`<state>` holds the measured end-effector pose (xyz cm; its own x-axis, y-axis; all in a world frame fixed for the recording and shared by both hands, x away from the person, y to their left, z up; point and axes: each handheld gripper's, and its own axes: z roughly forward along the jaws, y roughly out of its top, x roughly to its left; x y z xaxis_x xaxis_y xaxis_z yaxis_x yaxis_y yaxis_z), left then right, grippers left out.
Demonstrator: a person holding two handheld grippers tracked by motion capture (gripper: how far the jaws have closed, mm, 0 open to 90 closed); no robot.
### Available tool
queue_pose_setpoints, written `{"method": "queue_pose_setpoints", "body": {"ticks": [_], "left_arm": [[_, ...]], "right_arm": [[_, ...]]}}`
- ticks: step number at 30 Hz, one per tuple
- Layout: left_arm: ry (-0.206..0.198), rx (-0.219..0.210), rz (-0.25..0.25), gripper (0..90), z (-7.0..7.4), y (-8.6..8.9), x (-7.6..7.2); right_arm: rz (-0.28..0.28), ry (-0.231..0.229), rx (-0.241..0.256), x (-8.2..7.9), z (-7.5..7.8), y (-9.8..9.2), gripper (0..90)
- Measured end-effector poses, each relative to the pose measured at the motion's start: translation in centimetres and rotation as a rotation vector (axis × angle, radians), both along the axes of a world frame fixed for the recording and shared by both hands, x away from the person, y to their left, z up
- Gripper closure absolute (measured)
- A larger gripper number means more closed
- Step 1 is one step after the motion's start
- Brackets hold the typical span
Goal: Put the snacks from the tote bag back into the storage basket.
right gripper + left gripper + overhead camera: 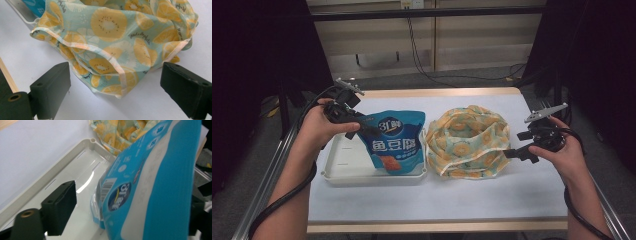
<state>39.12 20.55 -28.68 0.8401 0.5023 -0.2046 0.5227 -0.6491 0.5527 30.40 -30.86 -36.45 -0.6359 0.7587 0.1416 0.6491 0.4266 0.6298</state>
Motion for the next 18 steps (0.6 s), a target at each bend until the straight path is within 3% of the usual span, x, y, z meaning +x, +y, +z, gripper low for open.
{"method": "queue_pose_setpoints", "body": {"ticks": [5,8,10,12,15,18], "left_arm": [[0.012,-0.007,0.017,10.0,-0.3,0.7,0.0],[0.008,-0.007,0.023,9.5,-0.5,1.0,-0.3],[0.011,-0.032,0.043,9.2,-0.8,1.2,-0.5],[0.013,-0.013,0.032,9.2,-0.9,1.7,-0.6],[0.013,-0.036,0.063,8.2,-1.1,2.3,-0.9],[0.009,-0.030,0.074,8.0,-1.3,2.7,-1.2]], "right_arm": [[0.001,-0.002,0.003,0.0,0.0,0.0,8.8],[0.002,-0.006,0.001,-0.1,0.1,0.0,8.8],[0.002,-0.005,-0.001,-0.1,0.0,0.0,8.8],[0.004,0.001,0.002,-0.1,0.0,0.1,8.8],[0.011,-0.005,-0.003,0.0,0.0,0.3,8.8],[0.010,-0.002,-0.002,0.0,0.1,0.4,8.8]]}}
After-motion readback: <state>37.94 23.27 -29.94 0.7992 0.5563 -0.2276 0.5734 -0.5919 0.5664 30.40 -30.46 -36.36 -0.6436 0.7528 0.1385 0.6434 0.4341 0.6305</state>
